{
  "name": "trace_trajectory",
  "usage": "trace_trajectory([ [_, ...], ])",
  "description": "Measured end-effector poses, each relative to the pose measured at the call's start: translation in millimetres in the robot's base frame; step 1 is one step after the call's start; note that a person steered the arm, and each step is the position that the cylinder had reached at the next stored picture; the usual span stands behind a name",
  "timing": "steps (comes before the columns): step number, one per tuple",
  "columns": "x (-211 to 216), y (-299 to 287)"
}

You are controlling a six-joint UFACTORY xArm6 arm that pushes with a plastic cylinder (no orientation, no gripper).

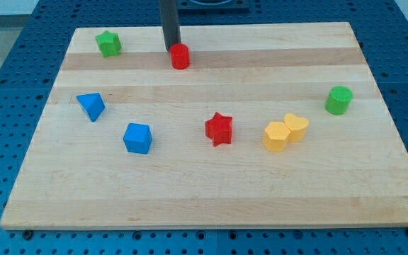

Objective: Push the red circle to the top of the red star

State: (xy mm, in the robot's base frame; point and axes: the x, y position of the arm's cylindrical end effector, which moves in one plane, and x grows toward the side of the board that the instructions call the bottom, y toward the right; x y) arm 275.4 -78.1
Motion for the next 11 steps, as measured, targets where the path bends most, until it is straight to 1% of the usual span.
trace_trajectory([
  [3,117,7],
  [4,144,8],
  [5,147,5],
  [6,123,-16],
  [7,73,-27],
  [8,89,38],
  [9,96,56],
  [10,96,56],
  [11,114,56],
])
